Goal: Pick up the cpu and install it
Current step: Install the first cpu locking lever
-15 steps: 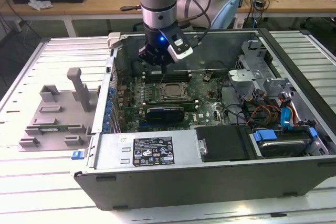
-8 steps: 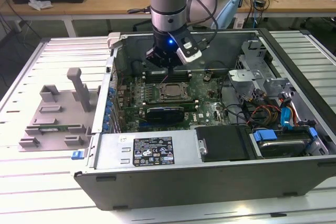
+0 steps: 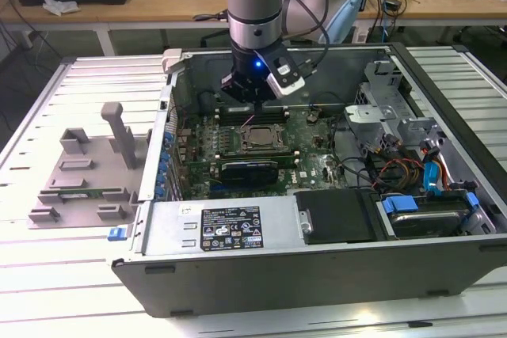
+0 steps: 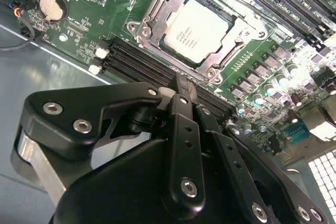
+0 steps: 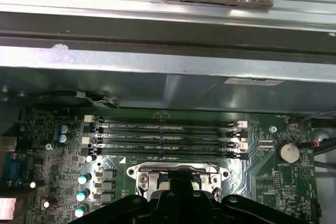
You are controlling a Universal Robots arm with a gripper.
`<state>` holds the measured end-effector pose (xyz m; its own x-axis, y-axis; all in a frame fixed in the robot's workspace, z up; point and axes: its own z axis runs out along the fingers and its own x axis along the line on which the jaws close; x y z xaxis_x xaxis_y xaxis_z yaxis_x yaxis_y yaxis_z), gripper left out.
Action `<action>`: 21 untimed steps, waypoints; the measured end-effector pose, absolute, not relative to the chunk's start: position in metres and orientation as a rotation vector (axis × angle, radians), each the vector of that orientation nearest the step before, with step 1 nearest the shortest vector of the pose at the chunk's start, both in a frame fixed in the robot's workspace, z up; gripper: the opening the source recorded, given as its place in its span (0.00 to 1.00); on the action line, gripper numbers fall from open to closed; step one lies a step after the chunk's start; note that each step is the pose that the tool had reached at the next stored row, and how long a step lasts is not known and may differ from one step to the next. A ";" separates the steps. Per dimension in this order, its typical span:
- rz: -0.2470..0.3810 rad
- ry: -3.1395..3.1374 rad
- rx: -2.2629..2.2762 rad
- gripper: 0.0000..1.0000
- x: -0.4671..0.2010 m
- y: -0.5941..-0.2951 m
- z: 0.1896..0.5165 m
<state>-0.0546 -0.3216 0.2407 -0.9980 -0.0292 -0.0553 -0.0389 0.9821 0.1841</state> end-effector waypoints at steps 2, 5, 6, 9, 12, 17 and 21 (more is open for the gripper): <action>0.287 3.075 -0.052 0.11 -0.055 -0.322 0.237; 0.287 3.076 -0.052 0.11 -0.055 -0.322 0.236; 0.287 3.075 -0.052 0.11 -0.055 -0.322 0.236; 0.287 3.075 -0.052 0.11 -0.055 -0.322 0.236; 0.287 3.075 -0.052 0.11 -0.055 -0.322 0.239; 0.292 3.072 -0.052 0.11 -0.055 -0.318 0.239; 0.317 3.065 -0.053 0.11 -0.055 -0.317 0.239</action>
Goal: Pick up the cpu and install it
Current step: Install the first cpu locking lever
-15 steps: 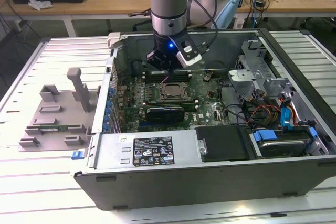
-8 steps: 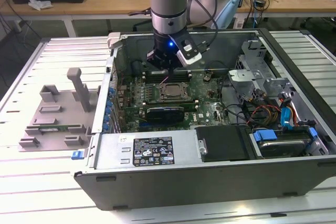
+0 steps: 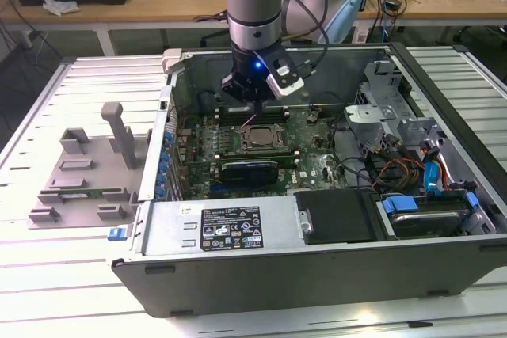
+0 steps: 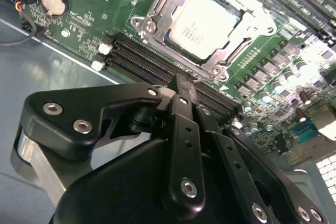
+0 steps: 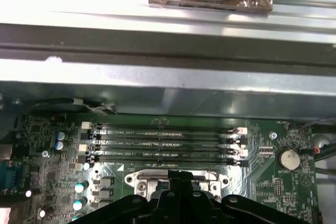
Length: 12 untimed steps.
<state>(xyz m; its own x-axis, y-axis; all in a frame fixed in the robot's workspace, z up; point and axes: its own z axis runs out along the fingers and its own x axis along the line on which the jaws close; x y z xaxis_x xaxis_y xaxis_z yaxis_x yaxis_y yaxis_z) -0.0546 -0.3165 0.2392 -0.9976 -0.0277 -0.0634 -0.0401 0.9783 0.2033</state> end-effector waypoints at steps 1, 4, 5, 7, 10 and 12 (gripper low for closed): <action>0.327 3.062 -0.052 0.11 -0.055 -0.316 0.239; 0.352 3.055 -0.052 0.11 -0.055 -0.316 0.238; 0.356 3.054 -0.052 0.11 -0.055 -0.316 0.238; 0.360 3.053 -0.052 0.11 -0.055 -0.316 0.234; 0.359 3.051 -0.053 0.11 -0.055 -0.316 0.225; 0.356 3.028 -0.056 0.11 -0.055 -0.316 0.222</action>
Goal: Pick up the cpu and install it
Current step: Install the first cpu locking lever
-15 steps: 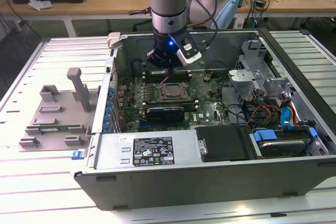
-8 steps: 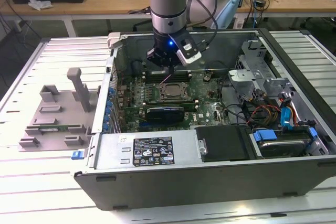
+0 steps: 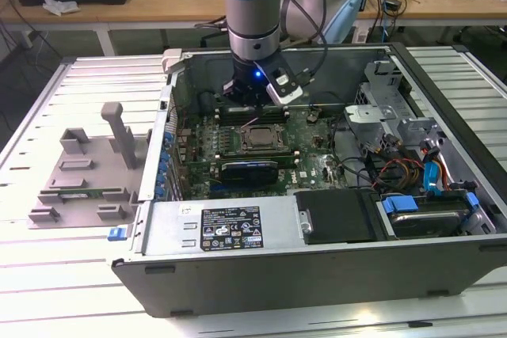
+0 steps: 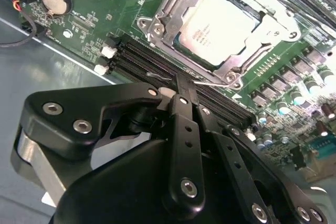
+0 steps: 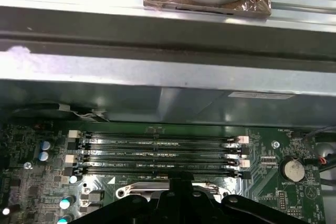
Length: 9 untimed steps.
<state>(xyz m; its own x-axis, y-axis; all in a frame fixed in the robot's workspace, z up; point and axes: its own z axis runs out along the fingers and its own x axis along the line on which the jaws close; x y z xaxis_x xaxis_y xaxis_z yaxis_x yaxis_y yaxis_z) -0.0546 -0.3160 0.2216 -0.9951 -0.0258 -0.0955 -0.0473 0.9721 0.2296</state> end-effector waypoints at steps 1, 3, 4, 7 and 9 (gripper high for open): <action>0.355 3.023 -0.057 0.11 -0.055 -0.316 0.221; 0.355 3.023 -0.057 0.11 -0.055 -0.316 0.221; 0.355 3.023 -0.057 0.11 -0.055 -0.316 0.221; 0.348 3.022 -0.058 0.11 -0.056 -0.316 0.215; 0.344 3.020 -0.058 0.11 -0.056 -0.316 0.214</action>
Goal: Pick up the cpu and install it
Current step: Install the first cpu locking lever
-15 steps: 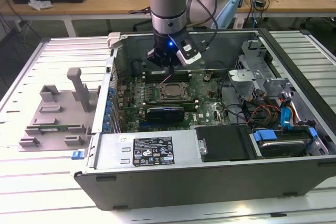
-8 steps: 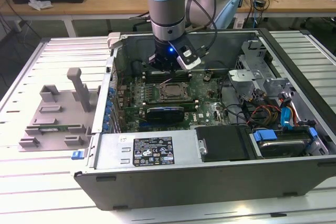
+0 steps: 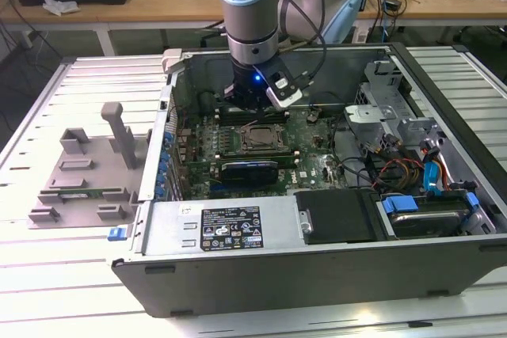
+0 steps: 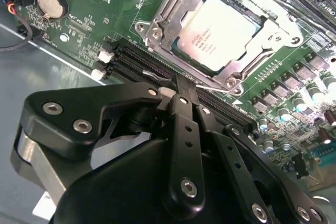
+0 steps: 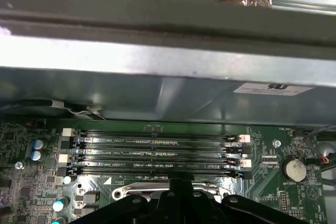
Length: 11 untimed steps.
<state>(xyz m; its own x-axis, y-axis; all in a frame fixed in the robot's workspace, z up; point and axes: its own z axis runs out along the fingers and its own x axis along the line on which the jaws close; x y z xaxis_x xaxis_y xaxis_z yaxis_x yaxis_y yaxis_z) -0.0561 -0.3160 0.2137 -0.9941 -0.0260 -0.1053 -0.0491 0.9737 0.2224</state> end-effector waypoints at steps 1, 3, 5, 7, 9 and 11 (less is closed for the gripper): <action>0.342 3.015 -0.057 0.11 -0.056 -0.316 0.212; 0.338 3.005 -0.057 0.11 -0.056 -0.316 0.211; 0.331 3.004 -0.057 0.11 -0.056 -0.316 0.210; 0.331 3.004 -0.057 0.11 -0.056 -0.316 0.210; 0.330 3.002 -0.036 0.11 -0.056 -0.316 0.210; 0.326 2.999 0.012 0.11 -0.056 -0.316 0.210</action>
